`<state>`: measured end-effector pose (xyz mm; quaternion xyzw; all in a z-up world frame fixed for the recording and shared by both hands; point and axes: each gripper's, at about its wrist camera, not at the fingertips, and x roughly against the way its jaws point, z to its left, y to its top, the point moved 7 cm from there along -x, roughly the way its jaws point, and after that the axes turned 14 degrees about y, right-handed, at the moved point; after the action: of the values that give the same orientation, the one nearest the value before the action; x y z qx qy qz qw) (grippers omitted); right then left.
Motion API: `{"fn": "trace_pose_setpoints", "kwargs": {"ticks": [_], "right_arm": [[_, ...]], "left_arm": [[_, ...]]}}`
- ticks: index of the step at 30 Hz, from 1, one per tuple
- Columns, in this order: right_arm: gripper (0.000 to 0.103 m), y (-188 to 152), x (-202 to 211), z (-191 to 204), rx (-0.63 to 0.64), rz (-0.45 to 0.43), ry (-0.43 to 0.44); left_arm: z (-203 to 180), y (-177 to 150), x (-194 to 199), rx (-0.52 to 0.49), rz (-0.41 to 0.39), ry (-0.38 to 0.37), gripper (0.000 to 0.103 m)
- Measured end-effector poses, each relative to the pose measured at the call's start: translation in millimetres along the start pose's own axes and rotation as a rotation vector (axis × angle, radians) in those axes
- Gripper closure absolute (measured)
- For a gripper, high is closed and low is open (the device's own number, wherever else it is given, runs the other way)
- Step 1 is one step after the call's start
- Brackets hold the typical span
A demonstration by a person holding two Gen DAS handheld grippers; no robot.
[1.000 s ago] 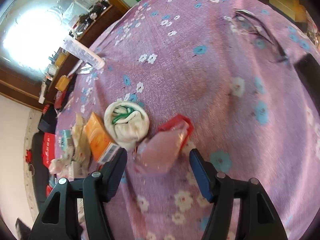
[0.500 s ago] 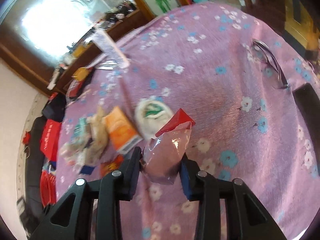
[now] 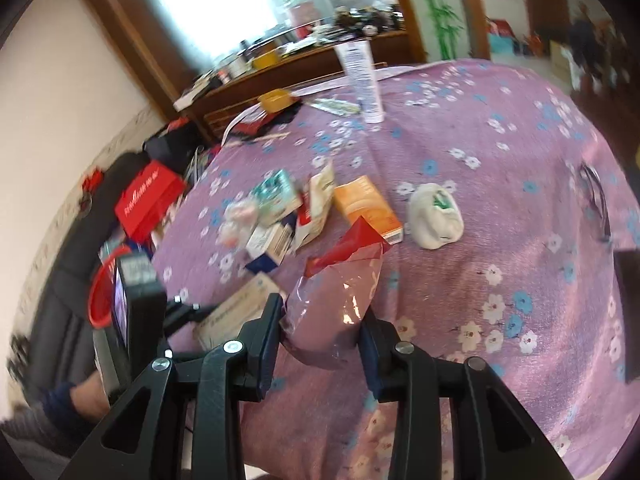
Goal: Collect trash
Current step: 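Lift the white medicine box with the left tool while the right tool grasps the red-and-white bag, then carry both items to the red wastebasket and open both tools over it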
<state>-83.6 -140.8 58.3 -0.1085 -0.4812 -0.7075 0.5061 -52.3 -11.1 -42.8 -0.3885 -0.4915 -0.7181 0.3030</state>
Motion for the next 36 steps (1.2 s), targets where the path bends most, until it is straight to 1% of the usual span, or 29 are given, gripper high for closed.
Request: {"fn": "trace_pose_setpoints", "kwargs": {"ticks": [3, 6, 8, 11, 14, 21, 28, 36], "right_arm": [[0.065, -6, -8, 8, 0.055, 0.025, -0.031], [0.065, -11, -16, 13, 0.083, 0.046, -0.049], [0.065, -13, -22, 15, 0.093, 0.053, -0.059], [0.065, -13, -29, 18, 0.085, 0.067, -0.048], [0.065, -14, -36, 23, 0.086, 0.079, -0.035], [0.065, -19, -52, 40, 0.113, 0.105, -0.007], [0.064, -21, -62, 46, 0.116, 0.117, 0.003], [0.064, -22, -66, 44, 0.109, 0.124, 0.001]], "left_arm": [[3, -1, 12, 0.055, -0.029, -0.009, 0.05], [7, -3, 31, 0.097, -0.083, -0.001, 0.05], [12, -2, 46, 0.117, -0.133, 0.019, 0.05], [23, -1, 61, 0.149, -0.168, 0.061, 0.05], [36, -1, 69, 0.193, -0.175, 0.072, 0.05], [61, -12, 74, 0.269, -0.16, 0.091, 0.05], [70, -20, 78, 0.281, -0.155, 0.112, 0.05], [77, -20, 78, 0.282, -0.159, 0.12, 0.05]]}}
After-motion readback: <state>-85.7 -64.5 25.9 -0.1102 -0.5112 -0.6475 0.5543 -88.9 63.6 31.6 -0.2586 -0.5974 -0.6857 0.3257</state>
